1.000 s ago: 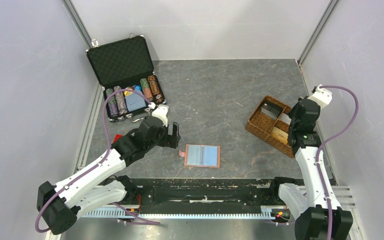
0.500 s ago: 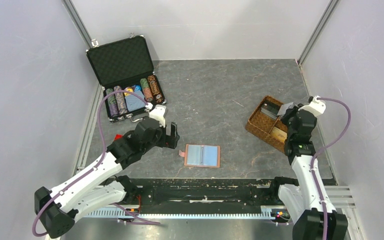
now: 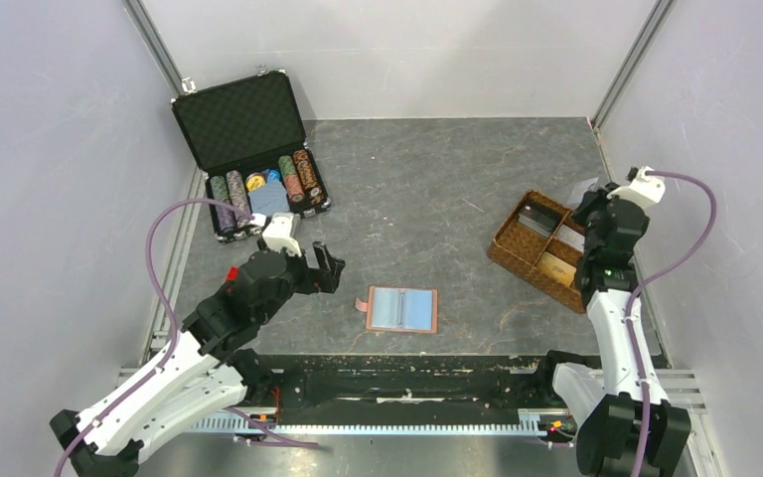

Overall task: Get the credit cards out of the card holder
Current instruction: Place the credit card in the storage box.

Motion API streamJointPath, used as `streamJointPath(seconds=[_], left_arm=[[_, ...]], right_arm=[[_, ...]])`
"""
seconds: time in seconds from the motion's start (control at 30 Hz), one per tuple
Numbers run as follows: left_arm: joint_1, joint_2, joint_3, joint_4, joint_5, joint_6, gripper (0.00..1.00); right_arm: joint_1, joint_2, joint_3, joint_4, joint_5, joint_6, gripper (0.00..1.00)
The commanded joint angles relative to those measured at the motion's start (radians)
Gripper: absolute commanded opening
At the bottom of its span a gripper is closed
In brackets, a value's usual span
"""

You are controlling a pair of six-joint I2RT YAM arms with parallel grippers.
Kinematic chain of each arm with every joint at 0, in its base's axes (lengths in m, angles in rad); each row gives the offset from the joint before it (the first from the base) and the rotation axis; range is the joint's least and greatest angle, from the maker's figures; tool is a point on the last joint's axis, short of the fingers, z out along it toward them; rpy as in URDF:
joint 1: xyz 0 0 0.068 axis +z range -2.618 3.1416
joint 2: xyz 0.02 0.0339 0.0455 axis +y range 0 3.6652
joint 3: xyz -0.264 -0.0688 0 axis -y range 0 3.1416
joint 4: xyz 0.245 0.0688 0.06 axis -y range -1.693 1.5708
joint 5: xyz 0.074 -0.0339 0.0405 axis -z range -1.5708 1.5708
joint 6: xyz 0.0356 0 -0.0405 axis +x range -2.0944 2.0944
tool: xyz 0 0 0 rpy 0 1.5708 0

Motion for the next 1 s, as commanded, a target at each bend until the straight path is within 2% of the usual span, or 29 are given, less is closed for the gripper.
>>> streamJointPath(seconds=[0.0, 0.07, 0.17, 0.23, 0.37, 0.63, 0.97], left_arm=[[-0.005, -0.070, -0.040, 0.074, -0.012, -0.238, 1.00], [-0.004, -0.103, -0.063, 0.077, -0.023, -0.267, 1.00], [-0.004, -0.113, -0.074, 0.070, -0.013, -0.149, 1.00], [-0.003, -0.095, -0.045, 0.010, -0.043, -0.071, 1.00], [-0.004, -0.079, 0.001, -0.047, -0.071, 0.001, 1.00], [-0.003, -0.102, -0.009, -0.002, 0.009, 0.004, 1.00], [-0.003, -0.015, 0.018, 0.055, 0.045, 0.040, 1.00]], right_arm=[[-0.031, 0.029, 0.172, -0.126, 0.015, -0.104, 0.00], [-0.050, 0.033, 0.182, -0.145, 0.001, -0.105, 0.00], [-0.083, 0.026, 0.156, -0.151, -0.050, -0.086, 0.00], [-0.115, 0.002, 0.109, -0.160, -0.078, -0.071, 0.00], [-0.199, -0.061, 0.021, -0.190, -0.146, -0.064, 0.00], [-0.323, 0.051, 0.064, -0.137, -0.357, -0.045, 0.00], [-0.393, 0.083, -0.024, -0.038, -0.470, 0.020, 0.00]])
